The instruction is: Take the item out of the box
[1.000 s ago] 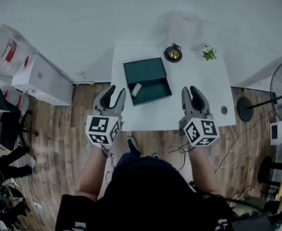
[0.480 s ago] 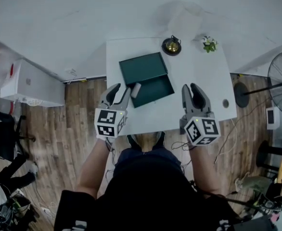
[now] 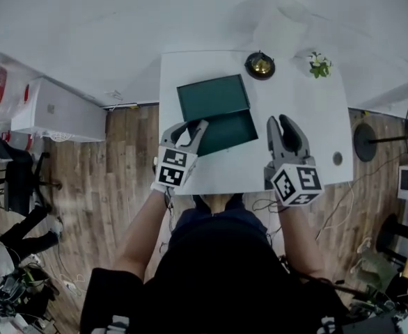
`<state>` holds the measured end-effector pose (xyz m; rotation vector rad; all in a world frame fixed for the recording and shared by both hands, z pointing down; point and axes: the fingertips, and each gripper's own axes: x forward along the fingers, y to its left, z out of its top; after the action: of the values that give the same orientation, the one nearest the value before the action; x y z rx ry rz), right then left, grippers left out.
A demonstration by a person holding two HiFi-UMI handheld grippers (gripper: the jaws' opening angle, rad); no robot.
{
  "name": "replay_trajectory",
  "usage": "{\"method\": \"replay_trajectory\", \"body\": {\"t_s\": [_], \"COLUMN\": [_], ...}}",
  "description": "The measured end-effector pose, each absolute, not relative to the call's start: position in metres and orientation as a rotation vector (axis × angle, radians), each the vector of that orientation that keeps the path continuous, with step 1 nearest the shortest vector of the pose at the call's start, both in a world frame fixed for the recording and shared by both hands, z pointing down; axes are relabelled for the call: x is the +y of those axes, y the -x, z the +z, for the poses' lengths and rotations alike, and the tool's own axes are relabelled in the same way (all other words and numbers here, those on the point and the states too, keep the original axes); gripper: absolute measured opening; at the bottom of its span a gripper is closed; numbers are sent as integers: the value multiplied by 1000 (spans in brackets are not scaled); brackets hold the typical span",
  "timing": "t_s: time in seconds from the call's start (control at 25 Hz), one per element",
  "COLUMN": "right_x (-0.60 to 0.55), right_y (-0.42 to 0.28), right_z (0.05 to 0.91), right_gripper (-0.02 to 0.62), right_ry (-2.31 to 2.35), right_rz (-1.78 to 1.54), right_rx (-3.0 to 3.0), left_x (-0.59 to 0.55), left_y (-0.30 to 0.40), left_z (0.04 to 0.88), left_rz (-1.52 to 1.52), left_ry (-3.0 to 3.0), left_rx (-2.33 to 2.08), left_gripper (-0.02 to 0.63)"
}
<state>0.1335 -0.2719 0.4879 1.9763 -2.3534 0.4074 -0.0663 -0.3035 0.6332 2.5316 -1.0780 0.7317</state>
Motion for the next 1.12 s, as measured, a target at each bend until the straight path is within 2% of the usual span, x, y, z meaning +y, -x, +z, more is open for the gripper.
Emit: {"method": "replay_trajectory", "body": {"t_s": [0.44,1.12], "right_x": [-295,-281], "right_y": [-196,-225], "right_z": [527,534], "right_gripper": [103,98], "right_ry": [-1958,-1991], "right_rz": [544,597], "right_rx": [-2355,-2337], "left_x": [-303,-311], "left_y": [38,29], "left_z": [749,787], "left_rz": [1262,1779], "left_ry": [-2316,-2162], "left_rx": [-1009,-960], "left_gripper": [158,167]}}
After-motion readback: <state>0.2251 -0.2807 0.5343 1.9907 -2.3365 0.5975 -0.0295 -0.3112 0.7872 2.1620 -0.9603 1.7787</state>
